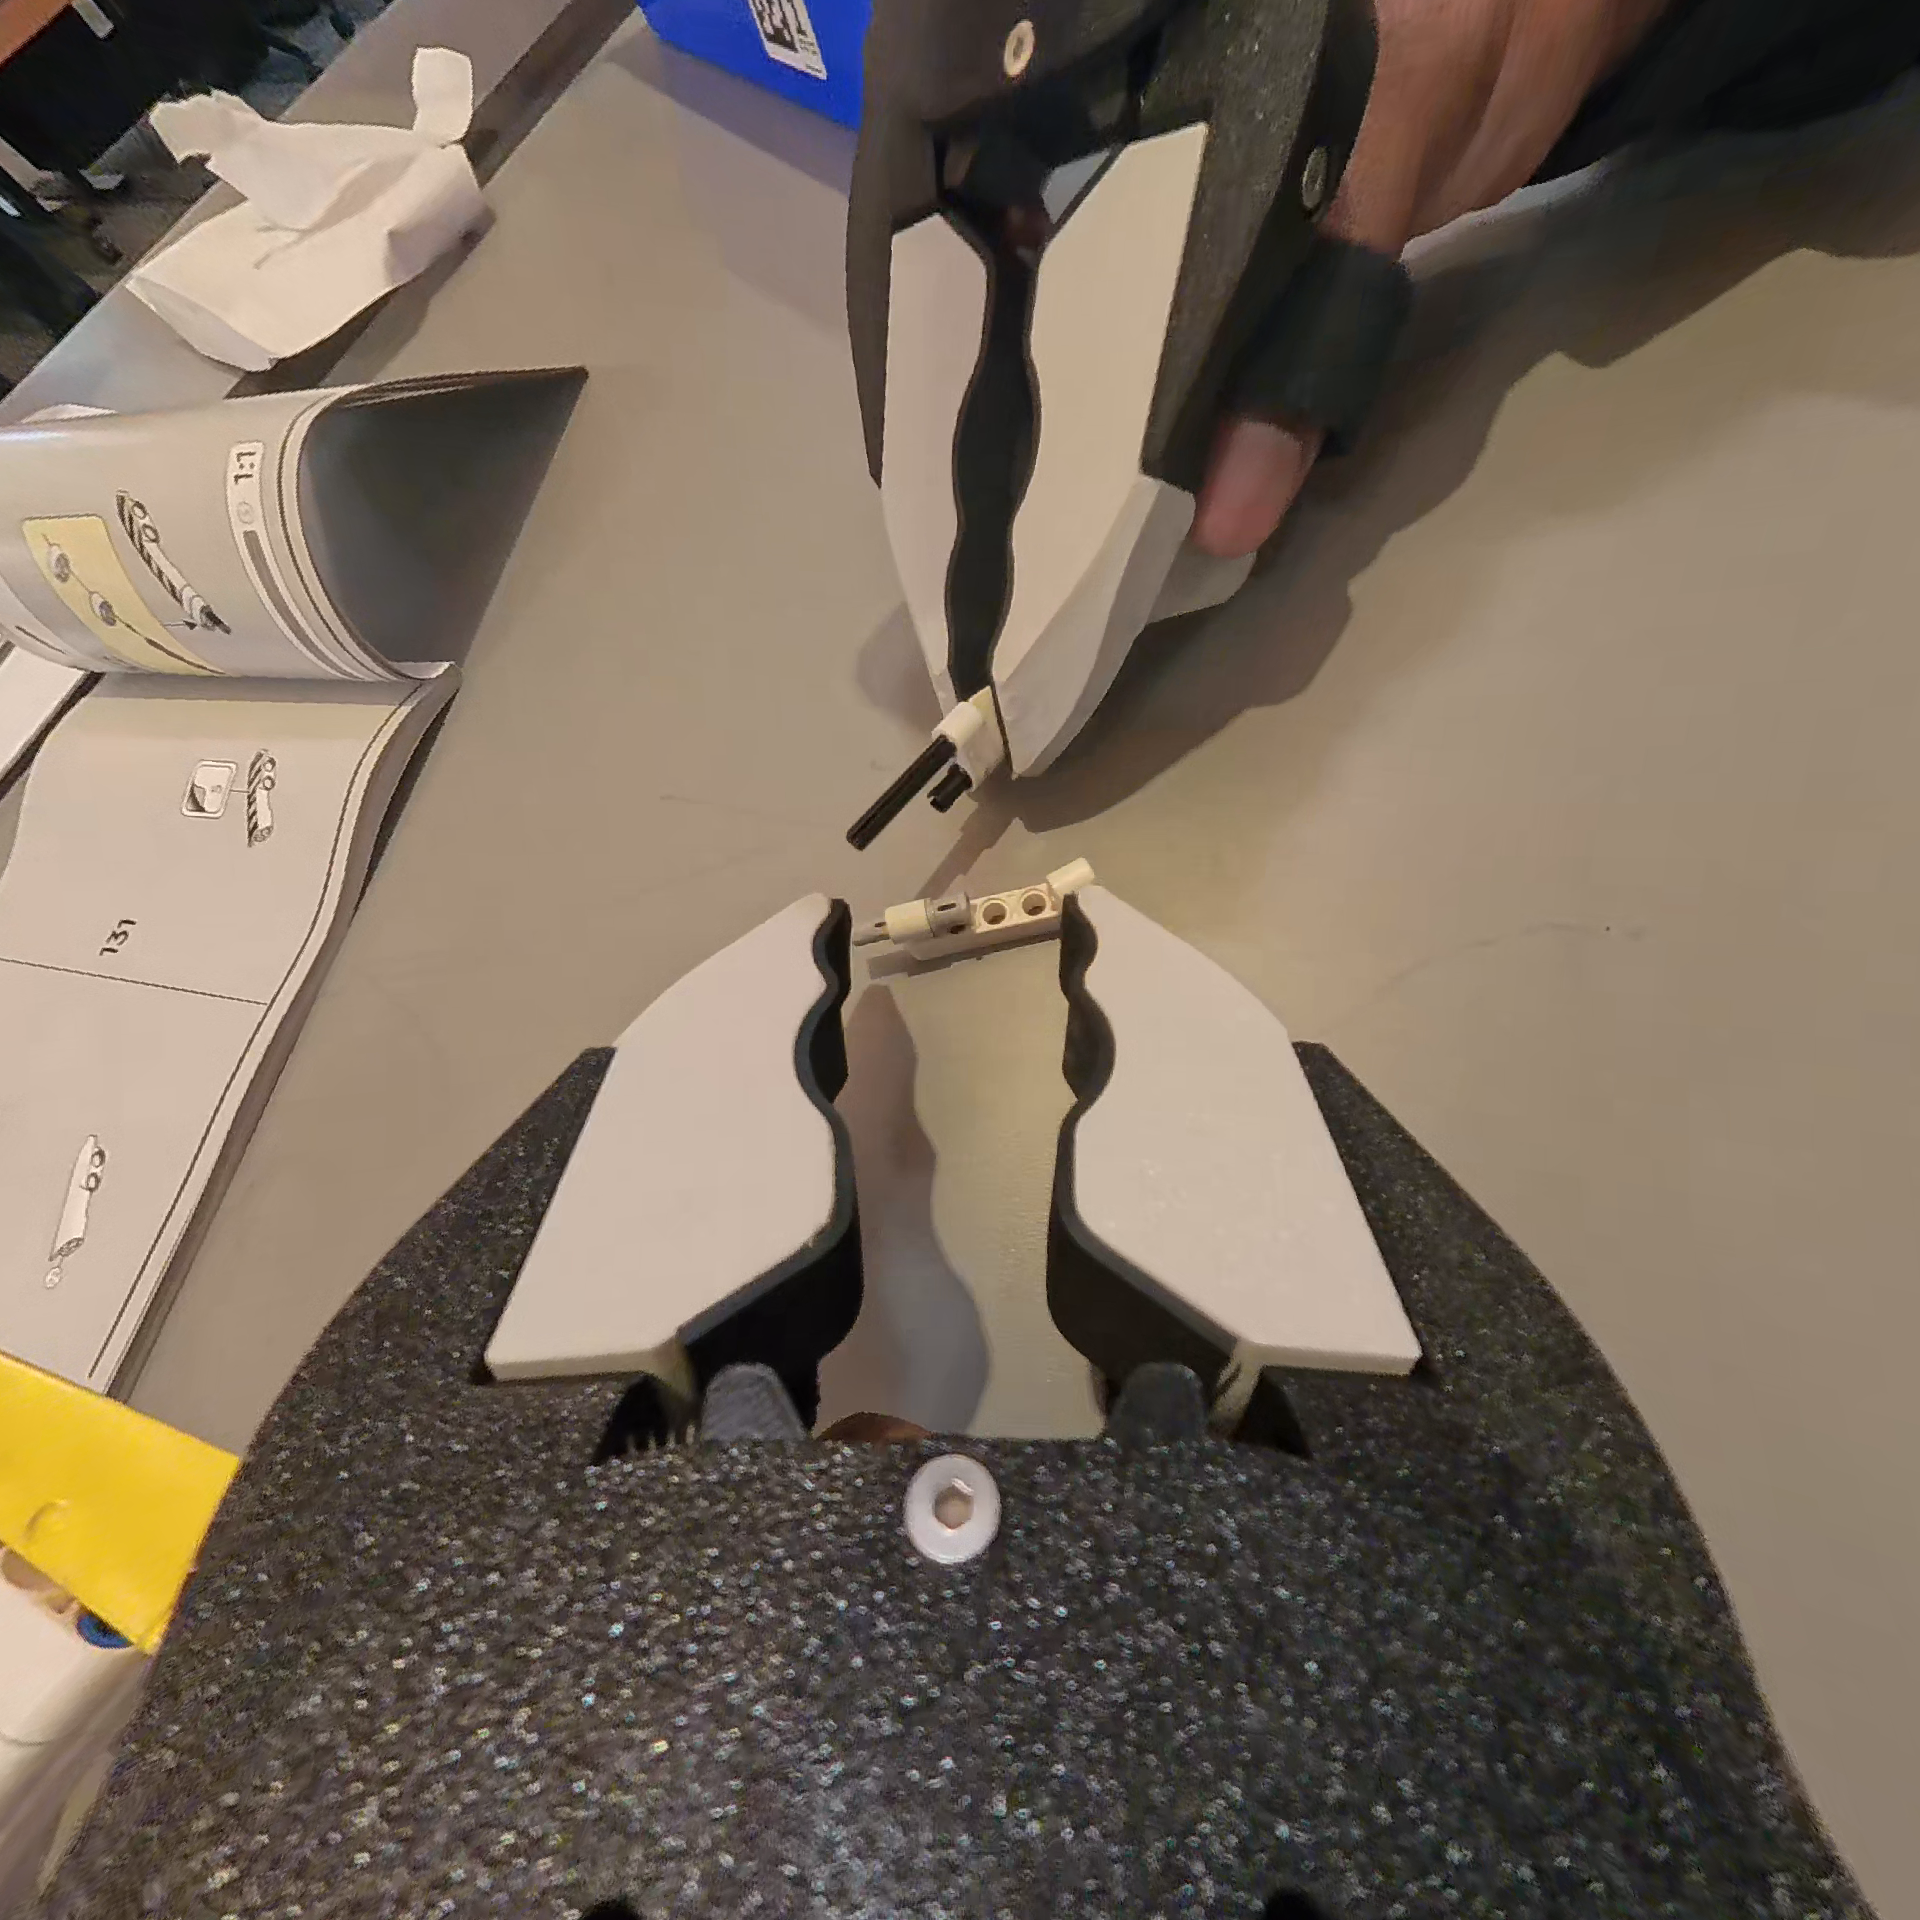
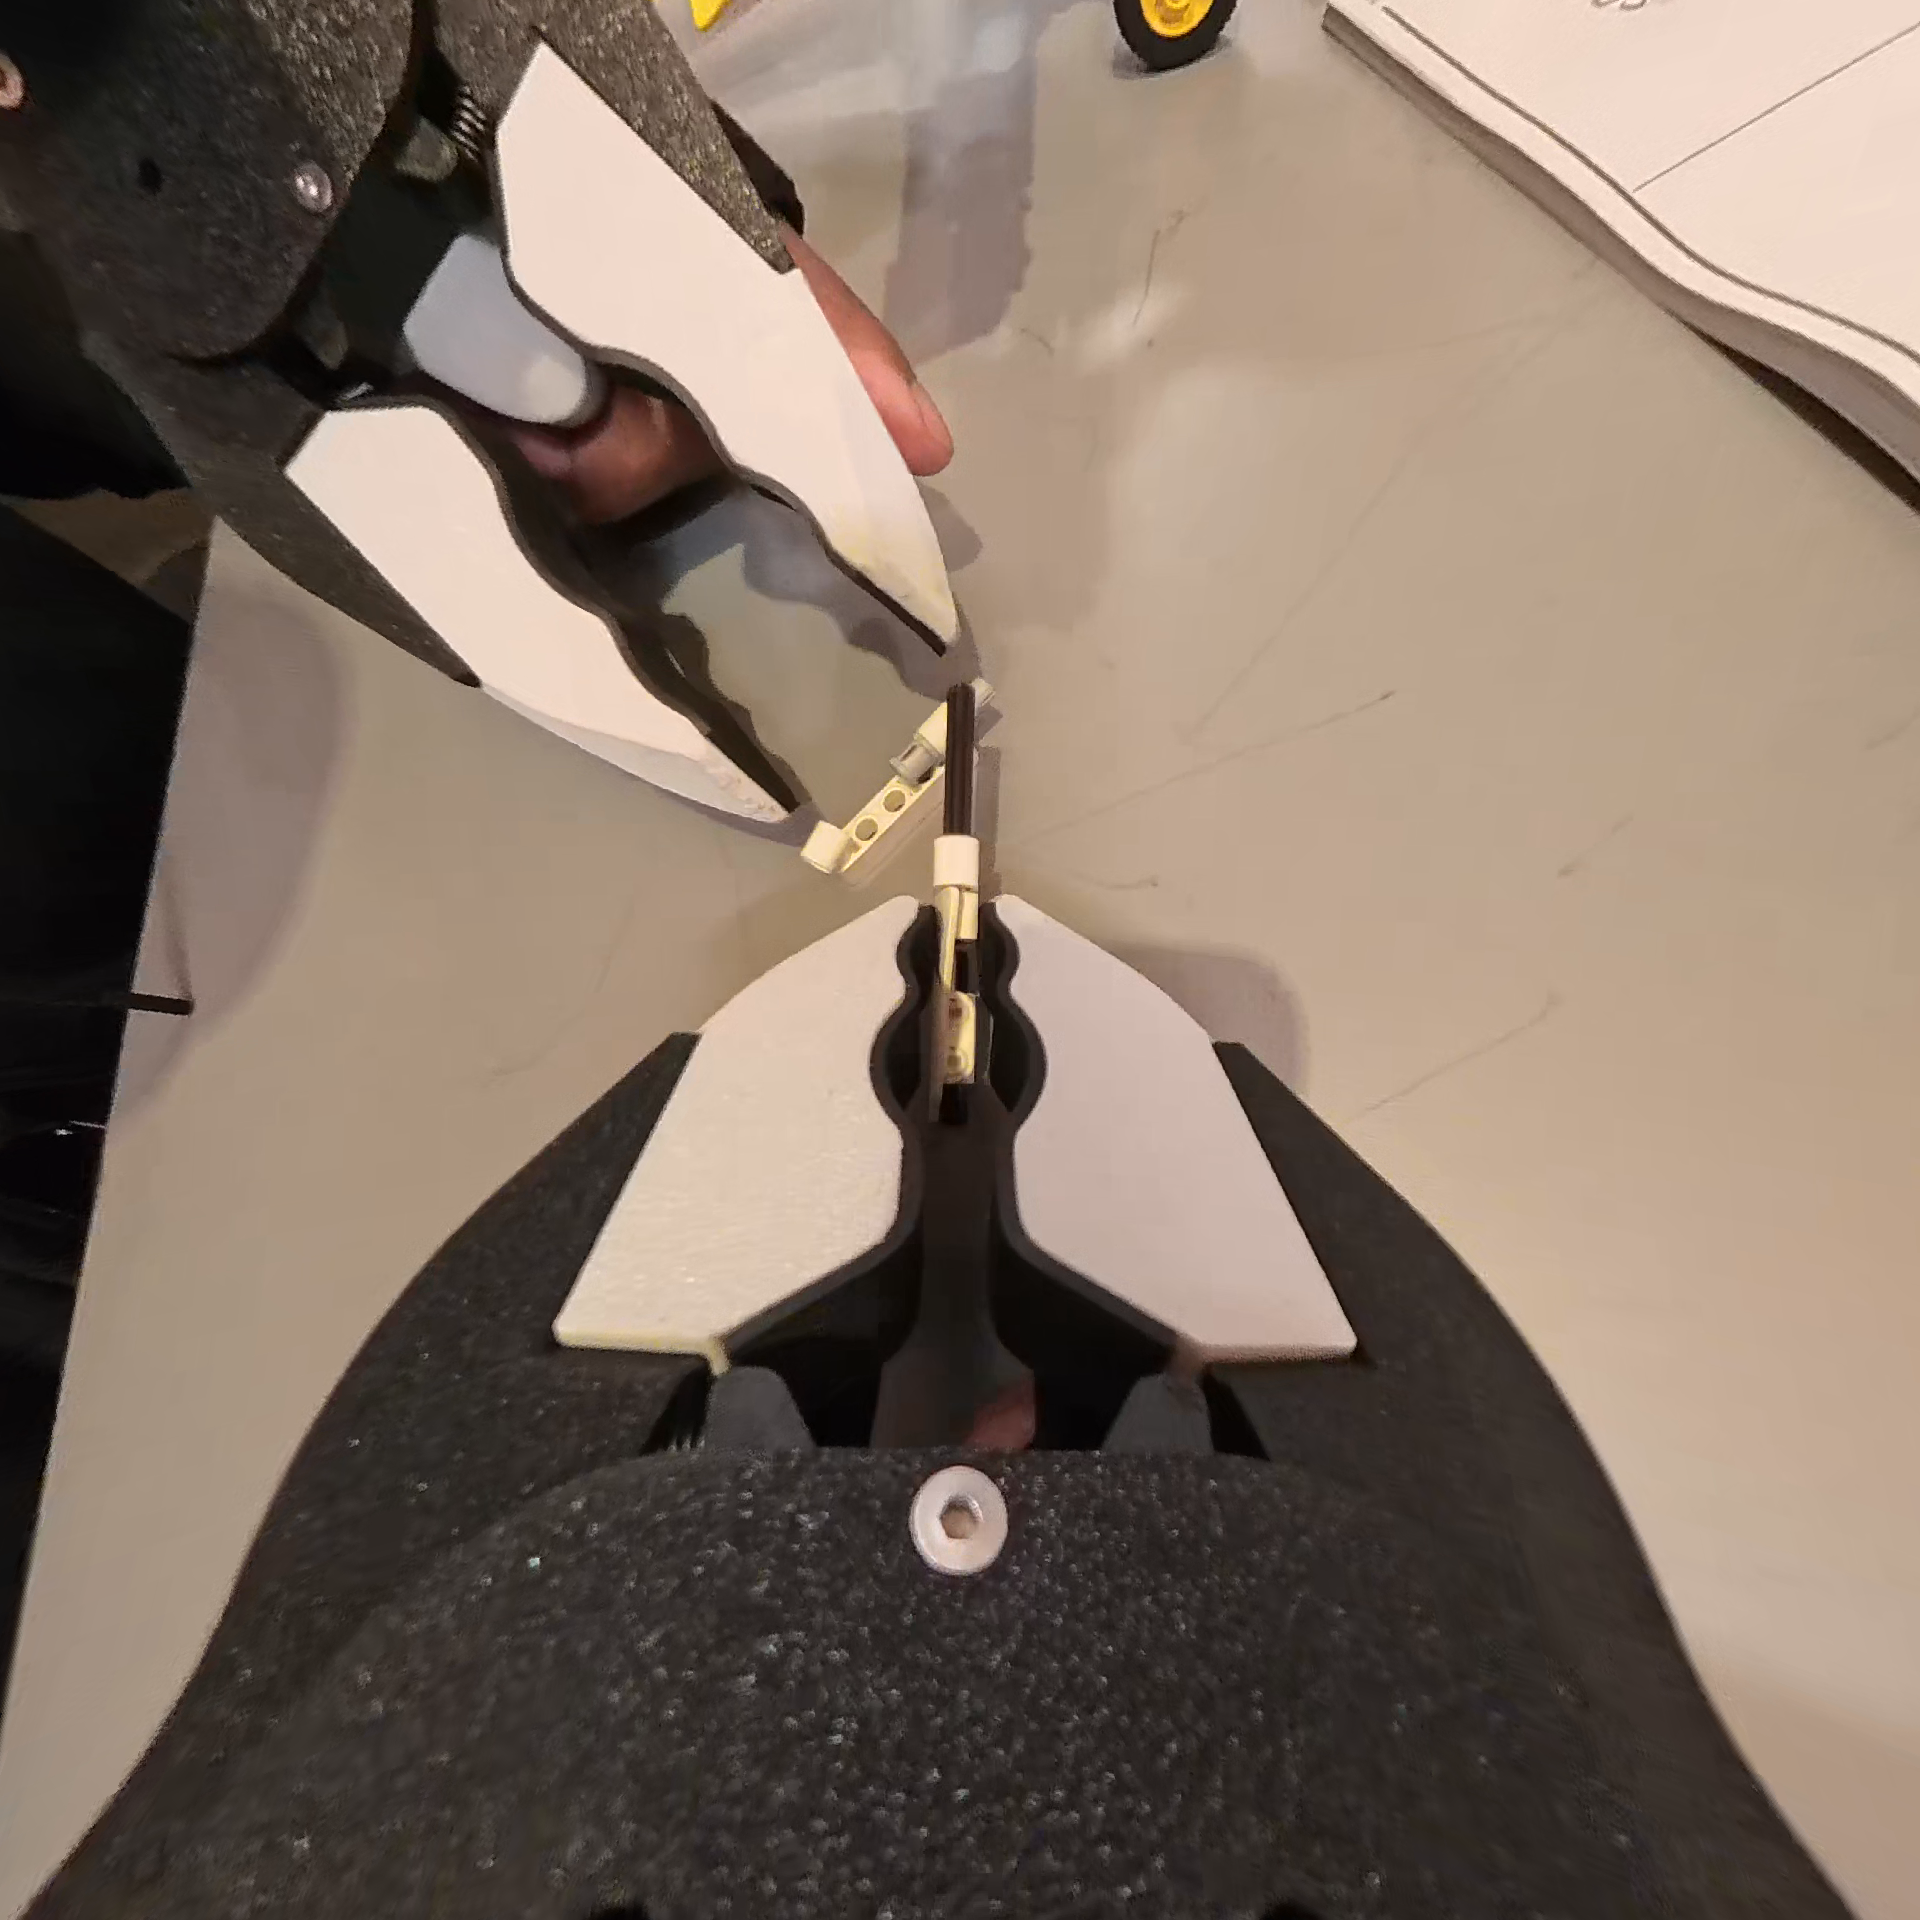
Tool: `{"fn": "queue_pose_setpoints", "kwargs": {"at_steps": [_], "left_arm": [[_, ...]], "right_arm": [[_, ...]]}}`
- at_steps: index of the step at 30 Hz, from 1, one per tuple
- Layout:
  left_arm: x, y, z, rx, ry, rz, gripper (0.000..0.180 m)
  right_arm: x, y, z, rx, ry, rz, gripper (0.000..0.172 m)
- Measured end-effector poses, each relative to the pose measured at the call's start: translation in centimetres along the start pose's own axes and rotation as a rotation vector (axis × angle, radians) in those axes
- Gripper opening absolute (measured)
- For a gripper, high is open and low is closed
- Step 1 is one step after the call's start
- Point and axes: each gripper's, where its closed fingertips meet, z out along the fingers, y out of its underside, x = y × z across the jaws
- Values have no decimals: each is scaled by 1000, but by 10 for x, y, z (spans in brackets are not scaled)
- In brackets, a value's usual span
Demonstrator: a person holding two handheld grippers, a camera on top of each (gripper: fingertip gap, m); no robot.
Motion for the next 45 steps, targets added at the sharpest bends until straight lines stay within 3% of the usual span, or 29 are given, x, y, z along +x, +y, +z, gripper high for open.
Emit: {"fn": "queue_pose_setpoints", "kwargs": {"at_steps": [45], "left_arm": [[-3,5,2,-35,-39,21,38]], "right_arm": [[0,-4,-1,23,-99,112,7]]}}
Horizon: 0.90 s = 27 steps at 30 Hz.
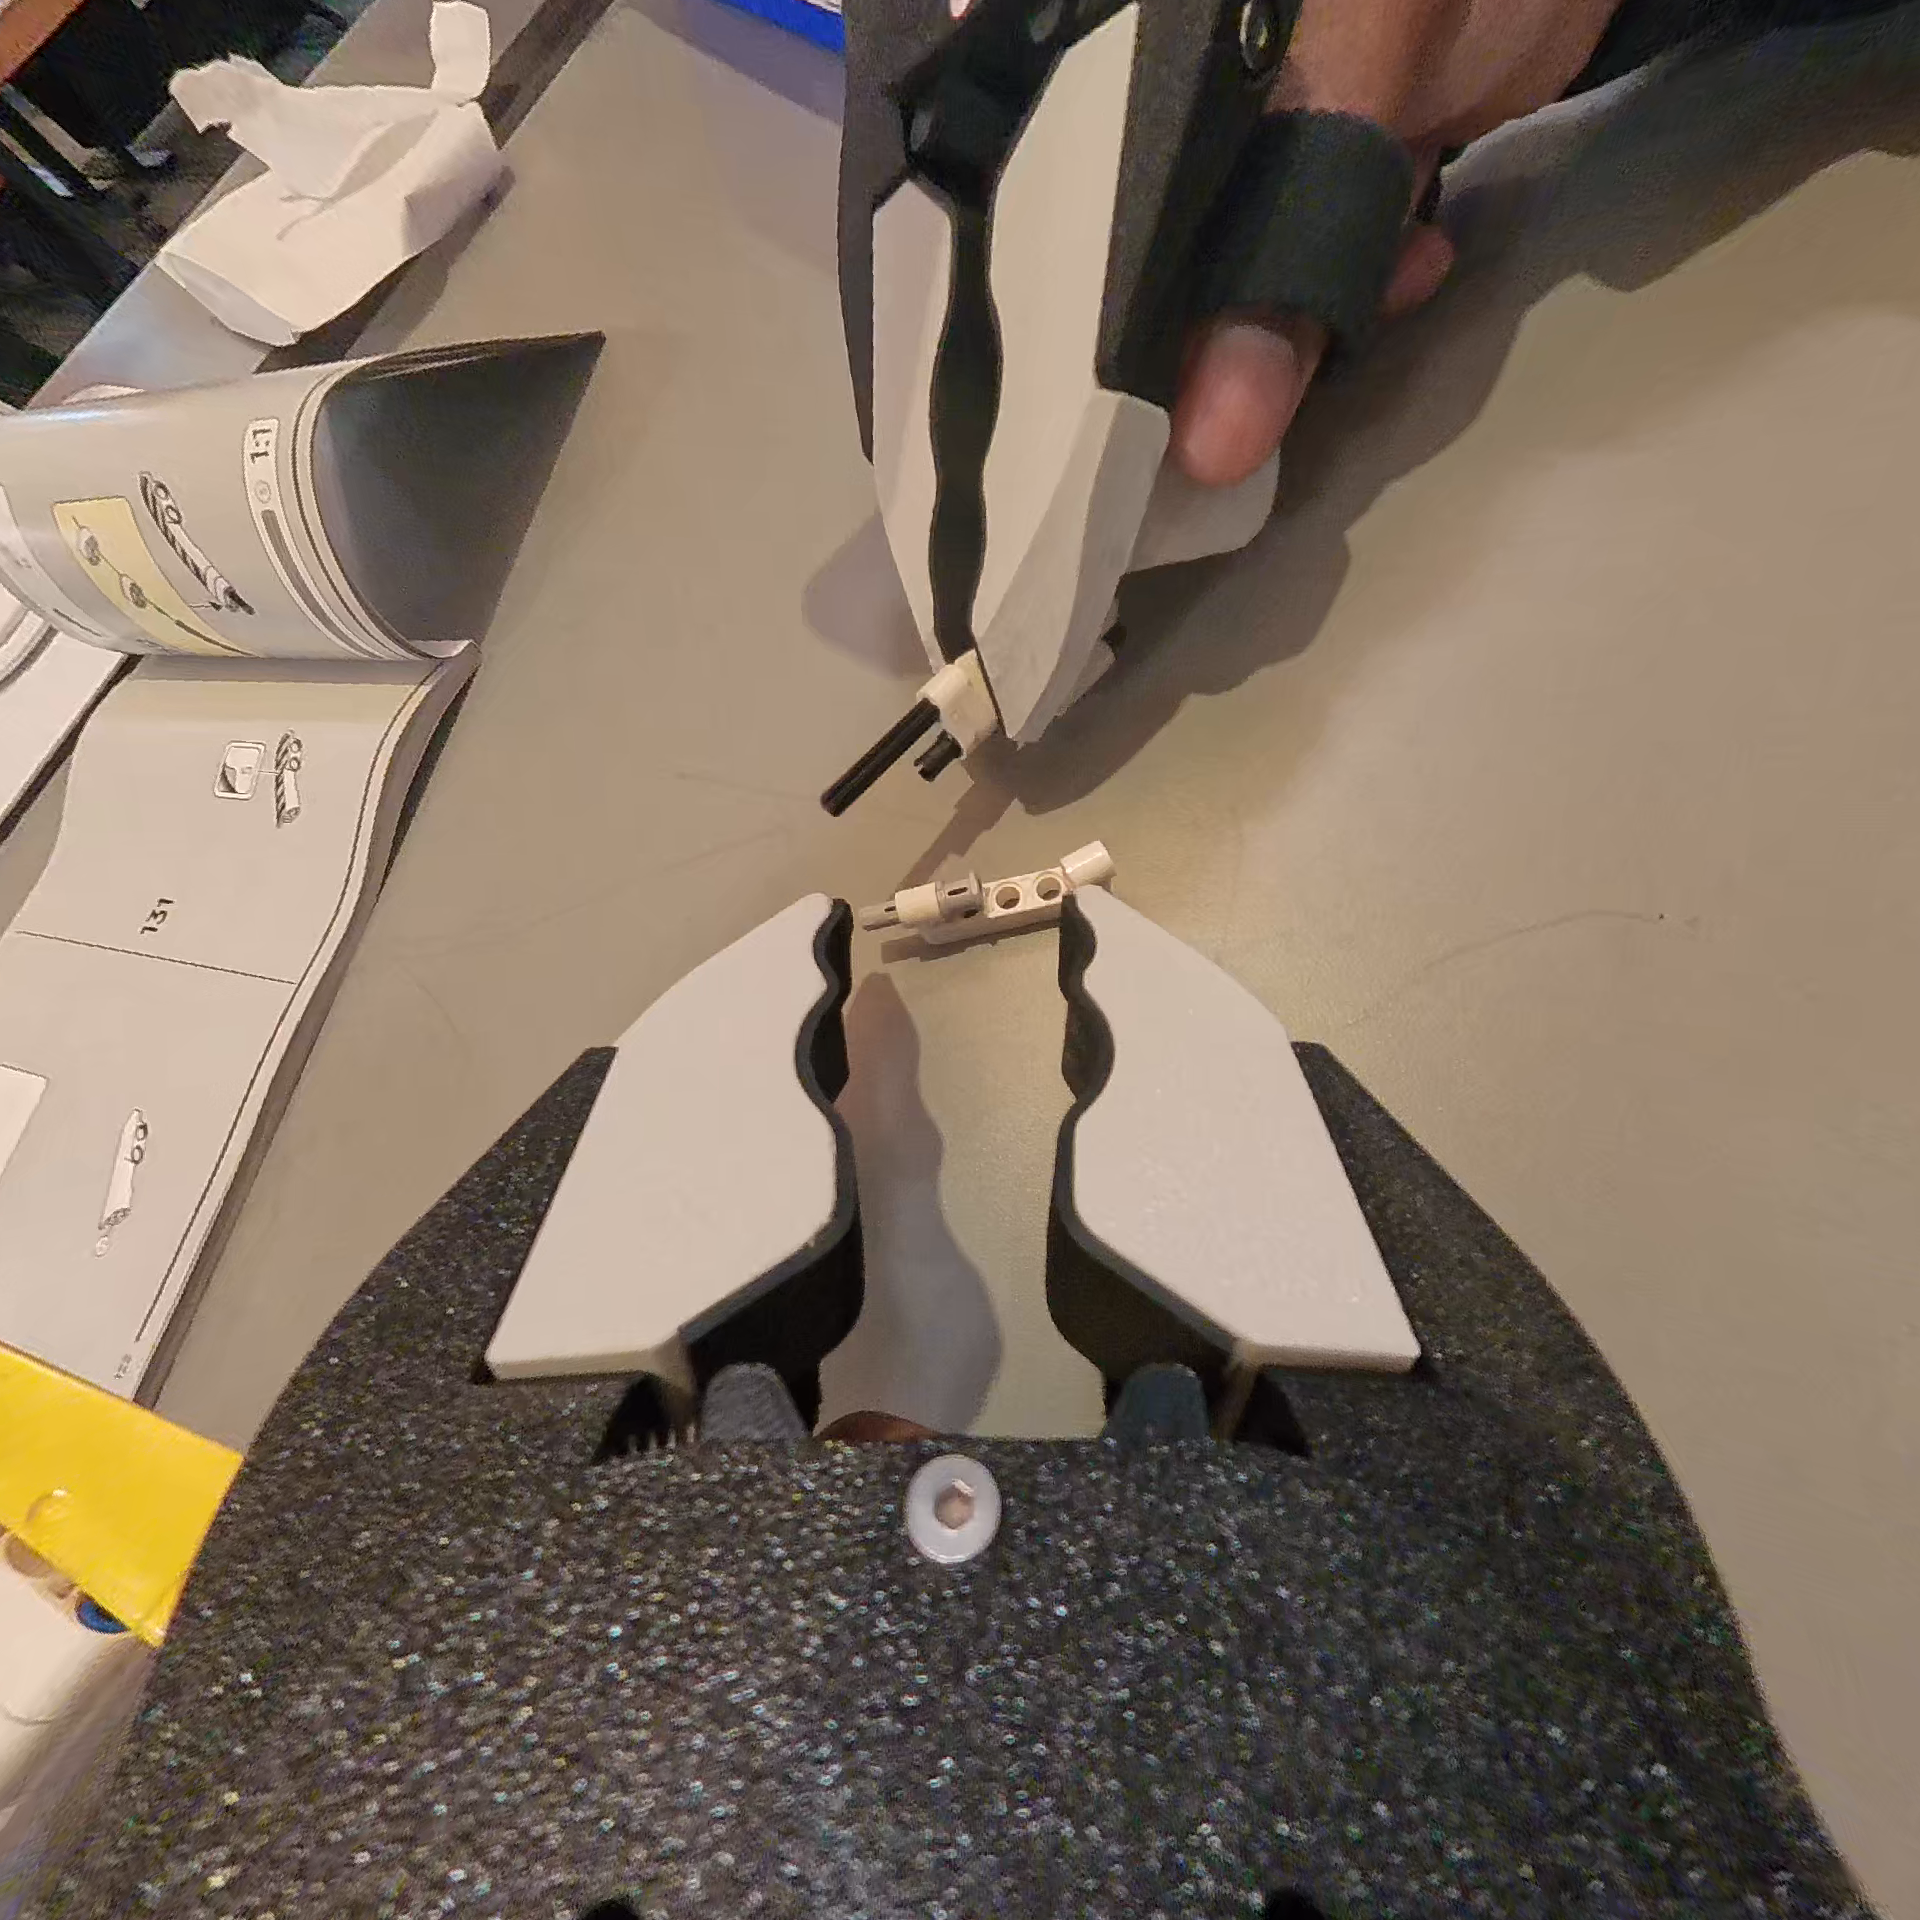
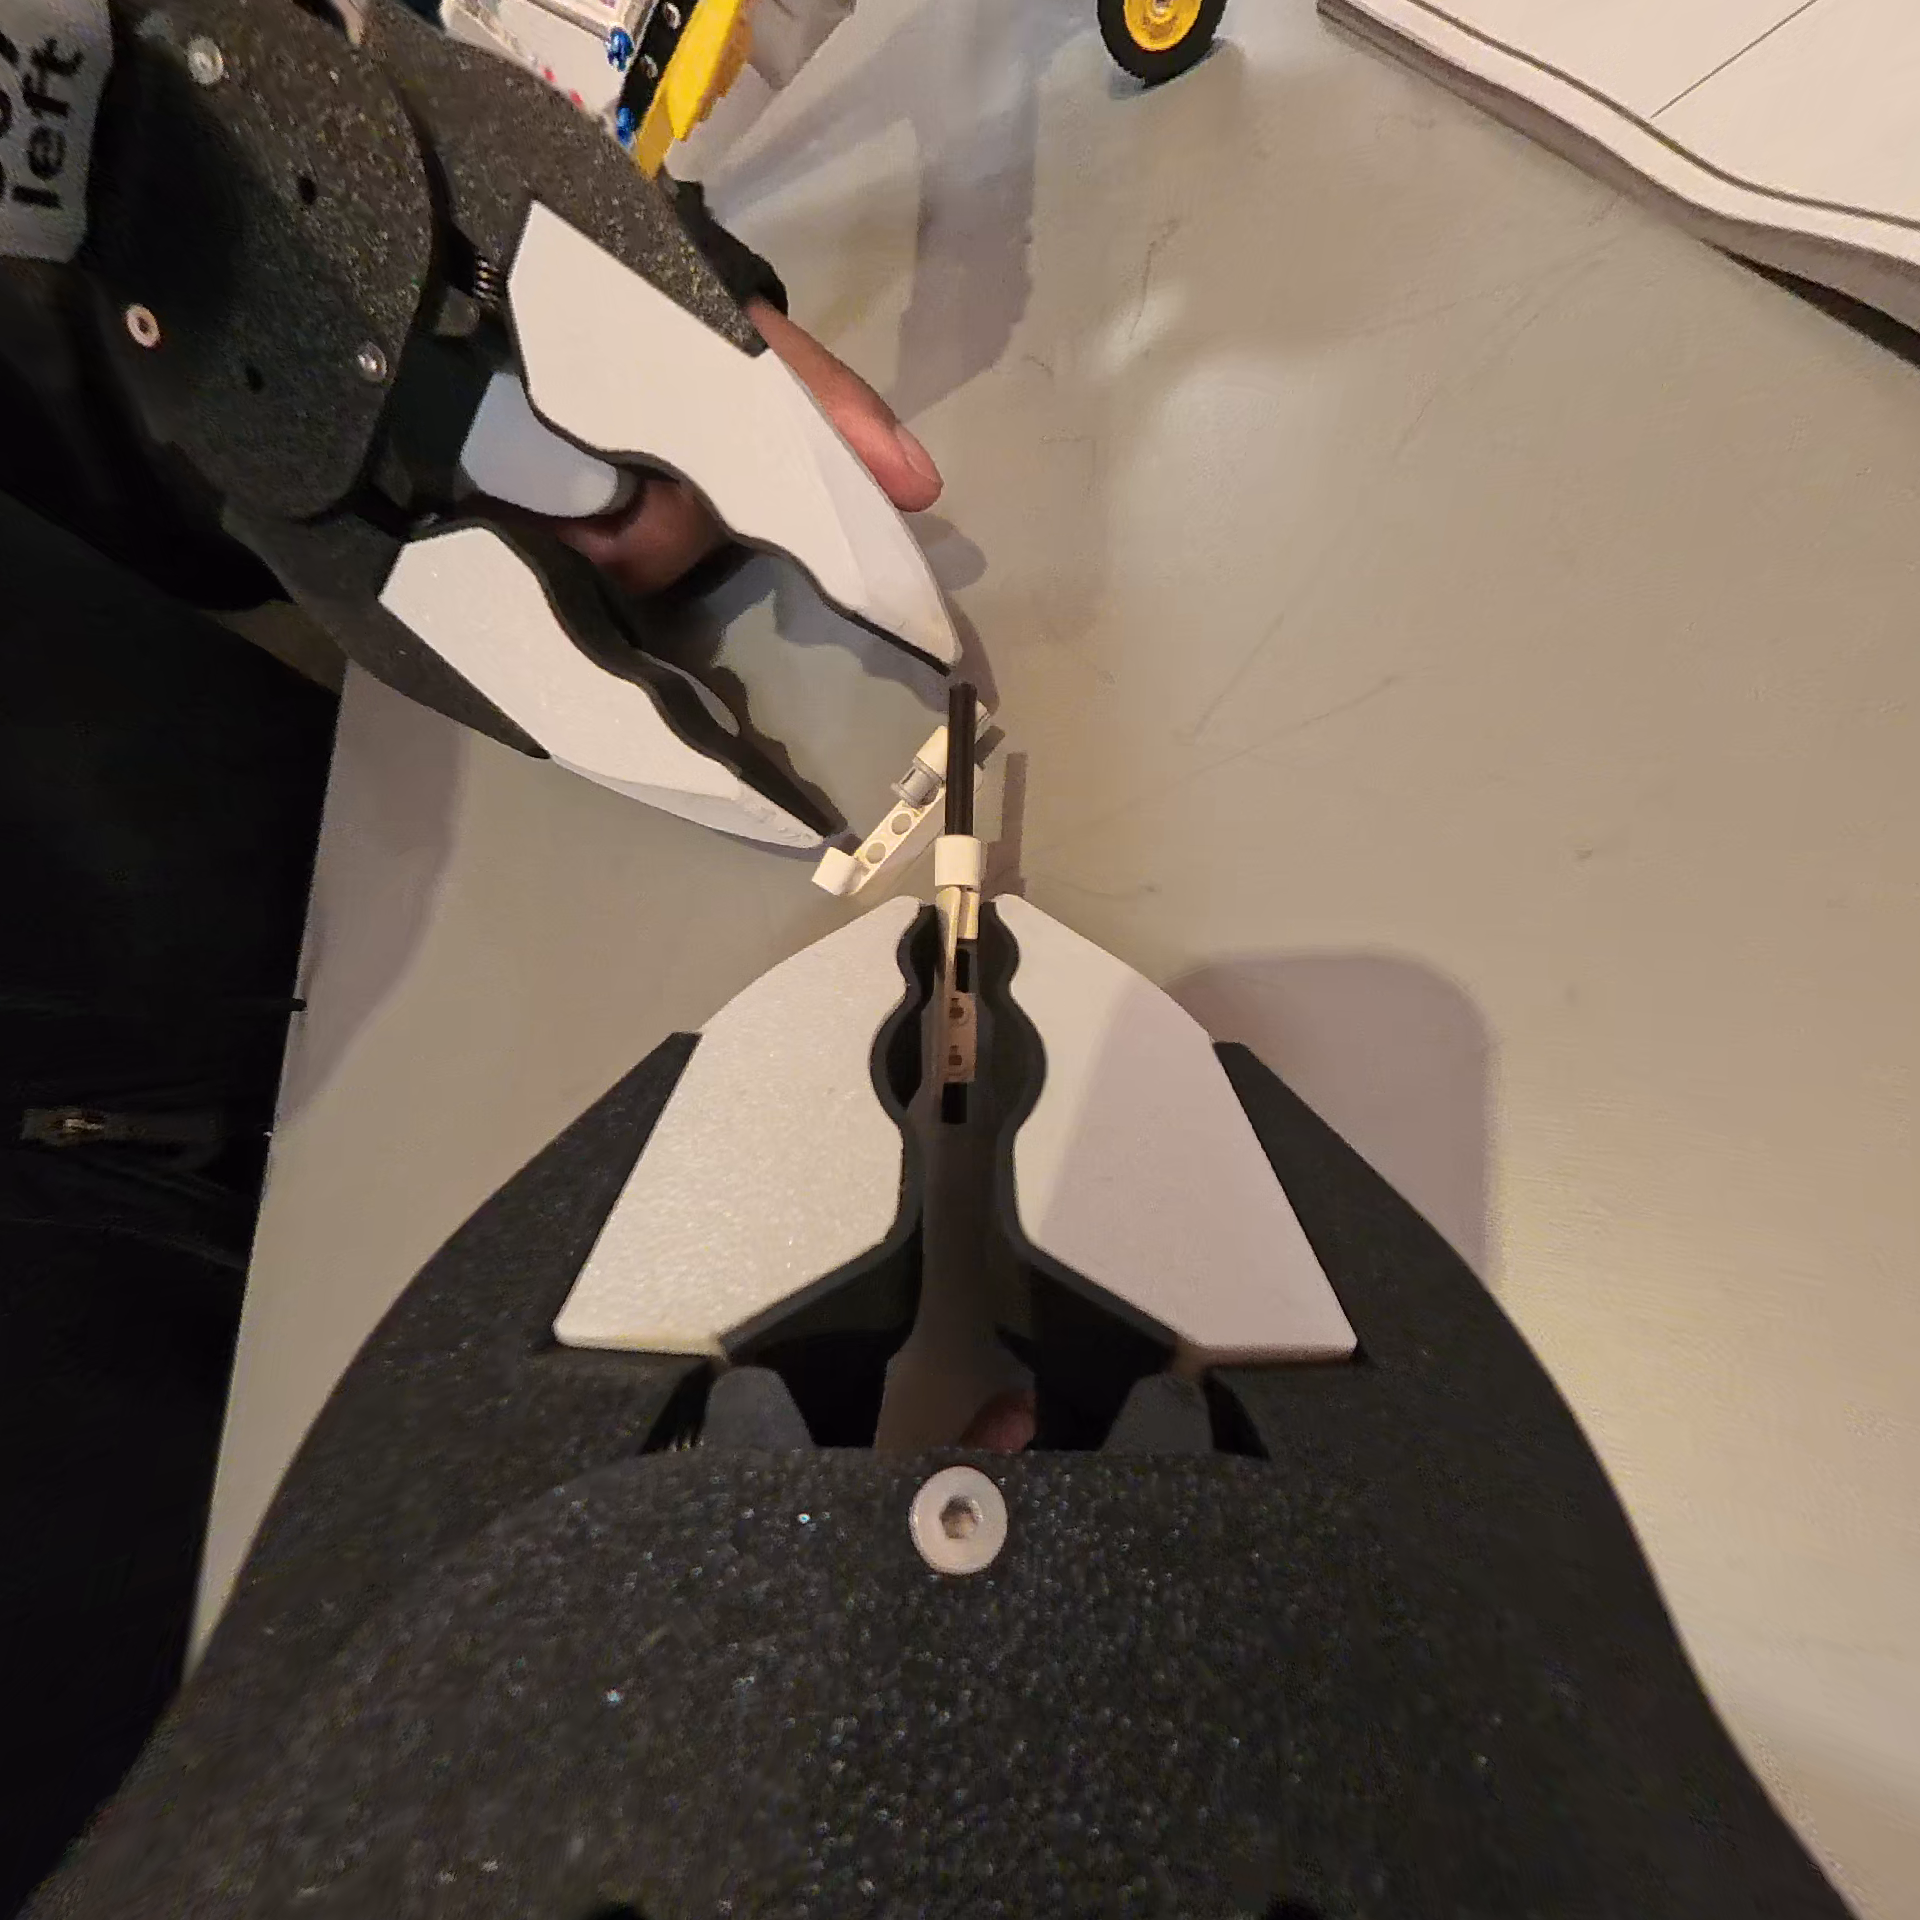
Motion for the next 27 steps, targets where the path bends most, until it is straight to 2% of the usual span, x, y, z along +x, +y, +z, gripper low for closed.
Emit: {"fn": "queue_pose_setpoints", "kwargs": {"at_steps": [8,27], "left_arm": [[-1,-1,-1,6,-9,-7,38],[-7,-4,-3,32,-41,-31,34]], "right_arm": [[2,-2,-2,9,-52,88,7],[6,-6,-4,10,-48,80,7]]}}
